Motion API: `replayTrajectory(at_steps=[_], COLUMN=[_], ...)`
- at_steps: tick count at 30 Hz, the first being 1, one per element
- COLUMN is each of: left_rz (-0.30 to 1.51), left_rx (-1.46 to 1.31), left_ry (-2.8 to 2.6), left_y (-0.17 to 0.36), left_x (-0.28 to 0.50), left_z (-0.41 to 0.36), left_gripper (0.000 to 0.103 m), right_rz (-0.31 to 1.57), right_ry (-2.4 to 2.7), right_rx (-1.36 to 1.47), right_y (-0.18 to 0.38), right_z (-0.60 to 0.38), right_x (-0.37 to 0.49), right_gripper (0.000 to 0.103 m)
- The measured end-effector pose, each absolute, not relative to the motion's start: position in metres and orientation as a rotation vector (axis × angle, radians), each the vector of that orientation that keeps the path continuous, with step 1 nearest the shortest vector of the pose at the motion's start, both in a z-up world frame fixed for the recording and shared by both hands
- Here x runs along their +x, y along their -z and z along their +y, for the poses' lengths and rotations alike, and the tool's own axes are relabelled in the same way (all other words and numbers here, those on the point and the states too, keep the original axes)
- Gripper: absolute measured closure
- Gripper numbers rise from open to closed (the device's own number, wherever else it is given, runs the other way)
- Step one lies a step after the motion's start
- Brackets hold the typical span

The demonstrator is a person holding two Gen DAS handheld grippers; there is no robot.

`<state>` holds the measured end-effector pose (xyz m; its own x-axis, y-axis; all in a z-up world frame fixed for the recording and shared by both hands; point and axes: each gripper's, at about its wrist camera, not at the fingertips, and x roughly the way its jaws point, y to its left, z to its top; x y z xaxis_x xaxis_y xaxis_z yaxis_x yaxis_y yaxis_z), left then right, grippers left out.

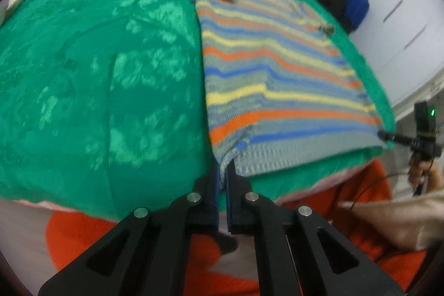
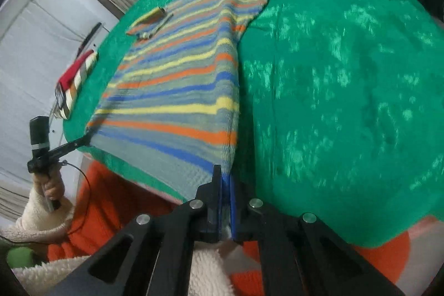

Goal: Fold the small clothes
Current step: 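Pull the hem with both tools to straighten the sweater, then open both, then grasp the sweater's side edge with the right tool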

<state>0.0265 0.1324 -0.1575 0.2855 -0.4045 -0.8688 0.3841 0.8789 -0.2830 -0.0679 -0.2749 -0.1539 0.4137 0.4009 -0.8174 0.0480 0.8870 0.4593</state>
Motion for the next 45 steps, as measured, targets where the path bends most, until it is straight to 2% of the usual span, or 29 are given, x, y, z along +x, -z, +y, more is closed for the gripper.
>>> replayTrajectory(at_steps=[4,9,14,20,24,26,27,28,31,32,34,37,42,45], left_rz=[1.205,1.194,1.241,1.22,1.217,1.217,1.21,1.196,1.131,1.113,1.053,0.951,0.859,0.85], left_rx=[-0.006,0.028,0.122,0.174,0.179,0.192,0.212,0.235,0.255,0.24,0.201,0.158,0.114,0.118], left_ry=[0.497,0.512,0.408,0.361,0.333,0.327,0.315,0.297,0.271,0.271,0.276,0.279,0.303,0.32], left_y=[0.163,0.149,0.187,0.195,0.192,0.186,0.187,0.182,0.152,0.141,0.116,0.081,0.063,0.077], left_x=[0.021,0.007,0.021,0.022,0.02,0.012,0.008,0.002,-0.014,-0.017,-0.018,-0.011,0.016,0.033], left_z=[0.133,0.131,0.115,0.102,0.097,0.098,0.101,0.102,0.111,0.113,0.115,0.107,0.078,0.058], left_gripper=[0.103,0.103,0.103,0.103,0.097,0.086,0.072,0.063,0.057,0.054,0.039,0.027,0.014,0.014], right_rz=[1.219,1.211,1.259,1.254,1.238,1.231,1.229,1.231,1.221,1.209,1.161,1.072,0.966,0.94], right_ry=[-0.166,-0.108,-0.071,-0.024,-0.011,-0.008,-0.006,0.0,0.035,0.054,0.094,0.083,-0.02,-0.076], right_rx=[0.463,0.404,0.369,0.407,0.408,0.406,0.409,0.41,0.384,0.361,0.287,0.219,0.211,0.155], right_y=[0.19,0.167,0.188,0.208,0.21,0.207,0.205,0.202,0.19,0.184,0.167,0.138,0.108,0.106], right_z=[-0.268,-0.27,-0.261,-0.264,-0.263,-0.262,-0.262,-0.264,-0.272,-0.273,-0.275,-0.267,-0.237,-0.21], right_x=[-0.062,-0.07,-0.058,-0.048,-0.051,-0.056,-0.06,-0.067,-0.091,-0.097,-0.108,-0.108,-0.088,-0.07], right_gripper=[0.099,0.099,0.099,0.1,0.1,0.1,0.093,0.083,0.065,0.064,0.064,0.063,0.059,0.059])
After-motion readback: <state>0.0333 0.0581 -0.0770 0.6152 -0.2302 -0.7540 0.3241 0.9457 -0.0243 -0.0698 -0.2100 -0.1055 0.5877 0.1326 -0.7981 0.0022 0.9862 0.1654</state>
